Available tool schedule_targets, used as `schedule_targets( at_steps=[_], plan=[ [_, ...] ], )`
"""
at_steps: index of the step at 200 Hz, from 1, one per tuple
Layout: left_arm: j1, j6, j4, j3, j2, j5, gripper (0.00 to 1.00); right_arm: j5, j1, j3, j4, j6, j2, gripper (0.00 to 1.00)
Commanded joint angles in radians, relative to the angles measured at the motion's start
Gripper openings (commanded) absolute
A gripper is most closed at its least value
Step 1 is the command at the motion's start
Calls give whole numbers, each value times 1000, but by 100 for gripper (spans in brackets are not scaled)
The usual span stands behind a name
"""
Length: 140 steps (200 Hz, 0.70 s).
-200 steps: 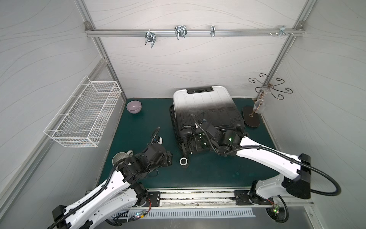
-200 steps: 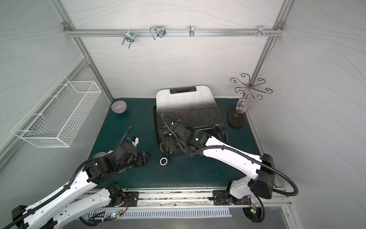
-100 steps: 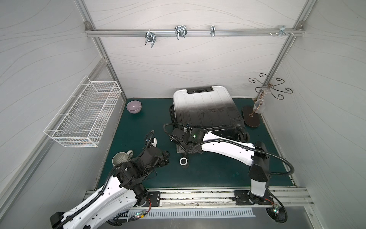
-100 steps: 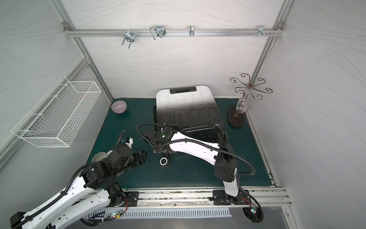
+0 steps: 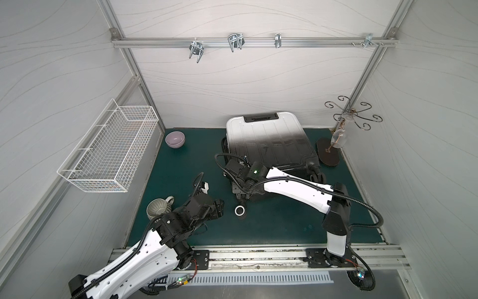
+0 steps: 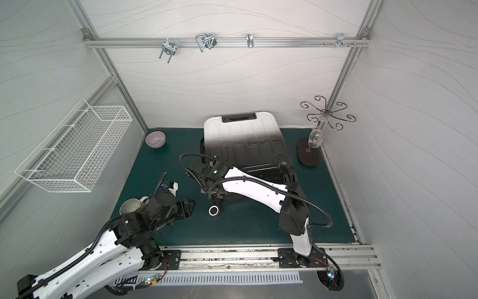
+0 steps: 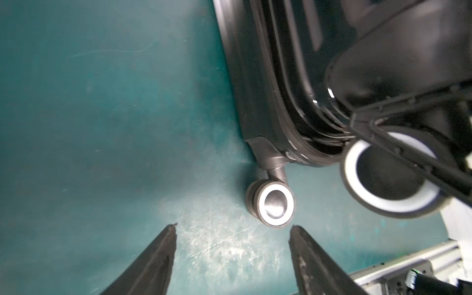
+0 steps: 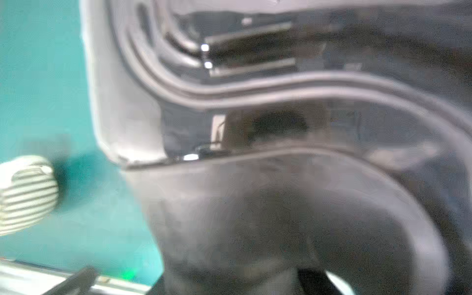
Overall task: Close the suitcase zippers
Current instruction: Pick up the suitcase from the center of the board.
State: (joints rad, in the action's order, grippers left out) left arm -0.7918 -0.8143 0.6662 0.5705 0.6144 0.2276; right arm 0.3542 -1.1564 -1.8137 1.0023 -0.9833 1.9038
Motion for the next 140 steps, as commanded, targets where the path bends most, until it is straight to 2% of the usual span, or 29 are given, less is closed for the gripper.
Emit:
schedule_targets(
  at_steps=[1,35,57,78,102,126,140],
  plan=[
    [3,5,-98,-13,-10,-57,69,-56,14,-2,-59,11,-60,31],
    [-5,-43,-247,-102,-58,-143,70,-144,22,-57,-104,56,-134,12],
    [-18,-36,-351,-136,-103,-140,71,-238,53,-51,-149,39,-178,7],
    [-55,12,-425,-135,-74,-115,74,-304,84,-30,-192,17,-195,4],
    [-173,62,-564,-153,19,12,76,-338,101,-16,-223,-5,-202,3],
    [-314,98,-741,-179,166,234,78,-351,109,5,-257,-38,-206,3],
    [-354,112,-801,-171,261,350,78,-363,118,42,-287,-82,-214,3]
  ],
)
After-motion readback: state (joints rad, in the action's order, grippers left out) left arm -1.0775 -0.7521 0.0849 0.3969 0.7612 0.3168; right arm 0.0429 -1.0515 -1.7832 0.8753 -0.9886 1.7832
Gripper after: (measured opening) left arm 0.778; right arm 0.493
